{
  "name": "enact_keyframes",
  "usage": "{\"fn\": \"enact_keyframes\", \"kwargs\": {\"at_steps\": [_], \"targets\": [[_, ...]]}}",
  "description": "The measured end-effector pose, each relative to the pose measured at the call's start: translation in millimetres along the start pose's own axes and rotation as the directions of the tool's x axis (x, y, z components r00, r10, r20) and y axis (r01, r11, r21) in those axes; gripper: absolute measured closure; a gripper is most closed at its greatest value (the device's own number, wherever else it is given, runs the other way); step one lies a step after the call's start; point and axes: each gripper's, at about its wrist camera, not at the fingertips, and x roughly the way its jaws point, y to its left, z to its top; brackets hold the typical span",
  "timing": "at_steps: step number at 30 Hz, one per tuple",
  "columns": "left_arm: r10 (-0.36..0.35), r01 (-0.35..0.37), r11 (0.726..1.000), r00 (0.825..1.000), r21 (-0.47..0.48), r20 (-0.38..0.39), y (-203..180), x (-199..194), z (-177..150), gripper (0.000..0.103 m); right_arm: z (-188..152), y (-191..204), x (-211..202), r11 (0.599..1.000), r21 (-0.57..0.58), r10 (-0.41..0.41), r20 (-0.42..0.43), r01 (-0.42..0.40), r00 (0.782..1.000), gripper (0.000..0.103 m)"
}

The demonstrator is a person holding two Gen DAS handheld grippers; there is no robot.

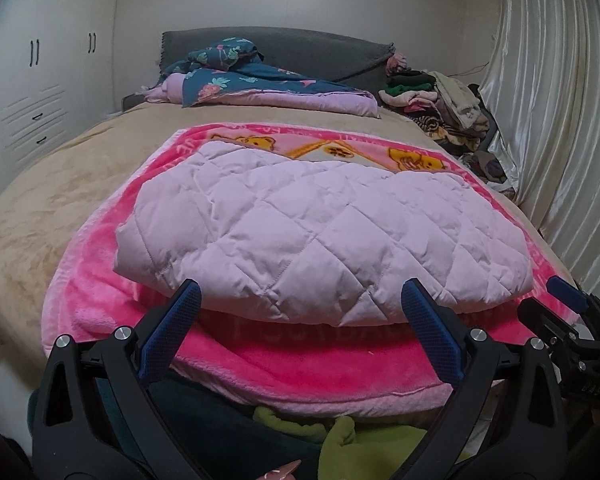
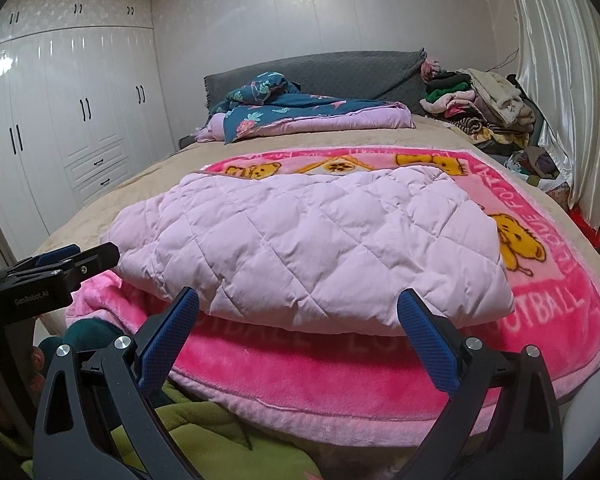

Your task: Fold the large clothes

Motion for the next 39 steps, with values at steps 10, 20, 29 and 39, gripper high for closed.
{"fn": "enact_keyframes", "kwargs": {"at_steps": [10,20,29,39], "targets": [[0.005,-0.005,1.000,1.000,0.003,0.001,-0.6,-1.0,0.1,0.009,1.1,-0.4,-0.1,1.000,-0.002,-0.002,0.002,0.002,1.000,0.004],[0.009,-0.009,1.000,1.000,0.004,0.001,-0.8,-1.4,0.1,0.009,2.6,-0.6,-1.5,1.000,-0.004,-0.002,0.007,0.002,1.000,0.004],[0.013,-0.013,1.000,1.000,0.012,0.000,-1.4,-1.9,-0.3,0.009,2.5,0.2,-1.3,1.000,-0.005,-0.003,0.007,0.003,1.000,0.004],[0.015,-0.015,1.000,1.000,0.016,0.000,0.5,-2.7,-0.7,0.009,2.5,0.1,-1.2,1.000,-0.004,-0.004,0.007,0.004,1.000,0.004]]}}
